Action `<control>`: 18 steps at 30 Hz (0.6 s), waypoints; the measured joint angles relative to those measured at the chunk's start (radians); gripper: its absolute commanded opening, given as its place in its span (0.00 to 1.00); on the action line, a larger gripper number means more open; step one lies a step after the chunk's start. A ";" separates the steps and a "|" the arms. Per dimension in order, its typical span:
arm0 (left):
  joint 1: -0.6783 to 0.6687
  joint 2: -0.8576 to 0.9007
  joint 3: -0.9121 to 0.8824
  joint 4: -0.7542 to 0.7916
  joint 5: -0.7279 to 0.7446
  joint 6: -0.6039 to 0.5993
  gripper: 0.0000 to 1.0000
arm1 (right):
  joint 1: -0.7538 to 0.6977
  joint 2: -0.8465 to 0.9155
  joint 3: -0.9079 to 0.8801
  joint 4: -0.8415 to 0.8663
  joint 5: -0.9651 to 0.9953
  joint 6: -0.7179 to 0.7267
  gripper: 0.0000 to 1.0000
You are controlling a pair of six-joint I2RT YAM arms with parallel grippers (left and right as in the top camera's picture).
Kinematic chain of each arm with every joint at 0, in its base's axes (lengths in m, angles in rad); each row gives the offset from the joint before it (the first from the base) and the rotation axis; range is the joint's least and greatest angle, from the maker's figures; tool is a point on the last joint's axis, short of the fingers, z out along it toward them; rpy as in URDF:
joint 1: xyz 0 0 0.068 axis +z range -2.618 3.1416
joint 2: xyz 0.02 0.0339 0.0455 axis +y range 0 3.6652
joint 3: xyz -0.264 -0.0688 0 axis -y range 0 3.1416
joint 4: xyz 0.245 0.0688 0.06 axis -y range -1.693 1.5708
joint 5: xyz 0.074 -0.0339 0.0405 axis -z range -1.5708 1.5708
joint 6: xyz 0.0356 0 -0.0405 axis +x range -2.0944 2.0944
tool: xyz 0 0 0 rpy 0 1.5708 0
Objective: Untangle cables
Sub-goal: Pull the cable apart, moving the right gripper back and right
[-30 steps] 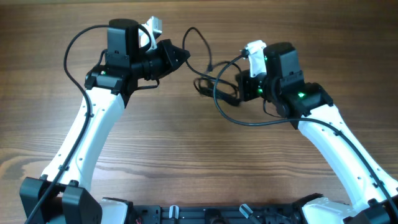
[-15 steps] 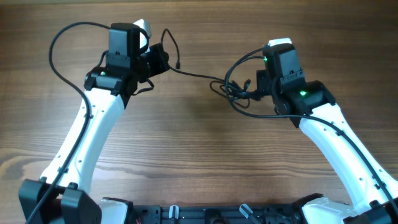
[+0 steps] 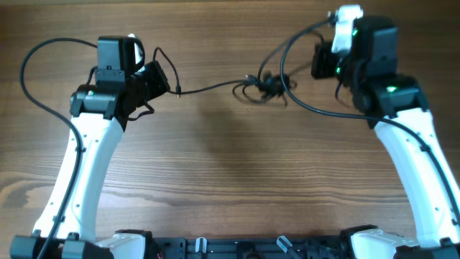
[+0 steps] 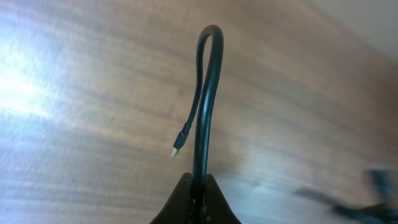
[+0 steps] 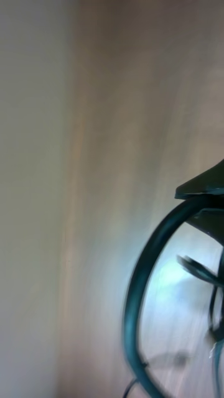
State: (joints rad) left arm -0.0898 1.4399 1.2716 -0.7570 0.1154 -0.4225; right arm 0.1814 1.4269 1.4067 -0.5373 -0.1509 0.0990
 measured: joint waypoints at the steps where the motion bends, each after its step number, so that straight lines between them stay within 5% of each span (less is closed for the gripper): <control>1: 0.001 0.010 0.000 -0.011 -0.003 0.000 0.04 | 0.000 0.000 0.028 0.010 -0.030 -0.008 0.04; 18: 0.007 0.042 0.000 -0.046 0.043 0.141 0.04 | -0.025 0.025 0.260 0.159 -0.253 0.060 0.04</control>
State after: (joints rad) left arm -0.0830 1.4815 1.2716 -0.8032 0.1581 -0.2817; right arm 0.1566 1.4517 1.6665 -0.3786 -0.4038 0.1589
